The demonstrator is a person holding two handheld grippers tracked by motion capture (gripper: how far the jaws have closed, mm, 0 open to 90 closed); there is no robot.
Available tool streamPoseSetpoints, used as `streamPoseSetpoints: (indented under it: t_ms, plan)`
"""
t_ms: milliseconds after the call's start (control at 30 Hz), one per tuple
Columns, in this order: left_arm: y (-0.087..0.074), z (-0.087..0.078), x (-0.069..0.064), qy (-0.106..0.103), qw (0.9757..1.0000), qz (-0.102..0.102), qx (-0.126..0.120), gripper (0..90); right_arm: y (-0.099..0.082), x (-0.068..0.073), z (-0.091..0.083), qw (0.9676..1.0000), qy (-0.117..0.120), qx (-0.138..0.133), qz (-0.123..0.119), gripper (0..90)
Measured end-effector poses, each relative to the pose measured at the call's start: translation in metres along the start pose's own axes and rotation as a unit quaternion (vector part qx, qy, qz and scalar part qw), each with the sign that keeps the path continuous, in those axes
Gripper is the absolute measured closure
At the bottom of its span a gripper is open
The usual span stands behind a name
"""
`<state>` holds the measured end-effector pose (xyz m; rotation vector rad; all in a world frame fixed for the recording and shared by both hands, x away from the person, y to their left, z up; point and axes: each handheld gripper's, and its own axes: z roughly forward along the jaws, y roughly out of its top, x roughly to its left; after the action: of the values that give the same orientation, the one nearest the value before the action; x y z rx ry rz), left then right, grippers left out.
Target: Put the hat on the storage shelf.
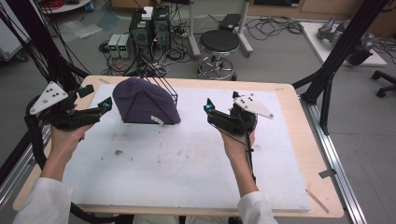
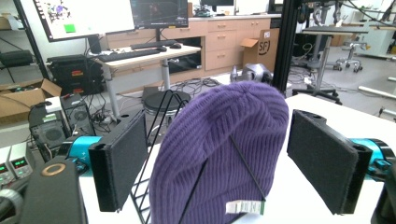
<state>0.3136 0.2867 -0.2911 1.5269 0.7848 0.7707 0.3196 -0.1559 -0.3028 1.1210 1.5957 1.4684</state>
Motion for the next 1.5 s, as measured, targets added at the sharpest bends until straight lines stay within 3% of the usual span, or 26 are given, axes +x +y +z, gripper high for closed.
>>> streamPoseSetpoints:
  t_ms: [167, 233, 467, 633, 800, 933, 1033, 1167, 1267, 1500]
  plan:
    - [-0.011, -0.012, -0.003, -0.007, 1.0000, -0.003, -0.007, 20.5, -0.001, -0.014, -0.022, 0.9998, -0.019, -0.002, 0.002, 12.0]
    - [-0.015, -0.016, -0.004, -0.003, 0.9999, 0.000, -0.012, 21.6, -0.003, -0.019, -0.032, 0.9997, -0.024, -0.003, 0.000, 12.1]
    - [-0.029, -0.032, -0.004, 0.012, 0.9993, -0.018, -0.029, 21.2, -0.020, -0.035, -0.058, 0.9989, -0.046, -0.004, -0.001, 12.1]
    - [-0.035, -0.043, -0.004, 0.021, 0.9992, -0.024, -0.025, 20.4, -0.036, -0.047, -0.066, 0.9984, -0.054, 0.008, 0.016, 12.0]
    - [-0.043, -0.049, -0.005, 0.029, 0.9992, -0.021, -0.015, 20.0, -0.047, -0.054, -0.075, 0.9980, -0.059, 0.018, 0.015, 12.0]
    - [-0.057, -0.054, -0.005, 0.033, 0.9986, -0.038, -0.016, 19.8, -0.054, -0.058, -0.084, 0.9975, -0.066, 0.020, 0.015, 12.0]
    - [-0.069, -0.055, -0.004, 0.042, 0.9975, -0.055, -0.014, 19.8, -0.062, -0.062, -0.088, 0.9969, -0.071, 0.030, 0.014, 12.0]
    - [-0.083, -0.058, -0.006, 0.072, 0.9955, -0.055, -0.030, 20.6, -0.075, -0.066, -0.094, 0.9957, -0.084, 0.032, 0.023, 12.1]
    - [-0.090, -0.059, -0.007, 0.078, 0.9949, -0.056, -0.031, 20.6, -0.090, -0.070, -0.096, 0.9942, -0.092, 0.036, 0.042, 12.1]
    - [-0.105, -0.065, -0.004, 0.088, 0.9935, -0.068, -0.024, 20.7, -0.111, -0.077, -0.099, 0.9931, -0.101, 0.035, 0.049, 12.1]
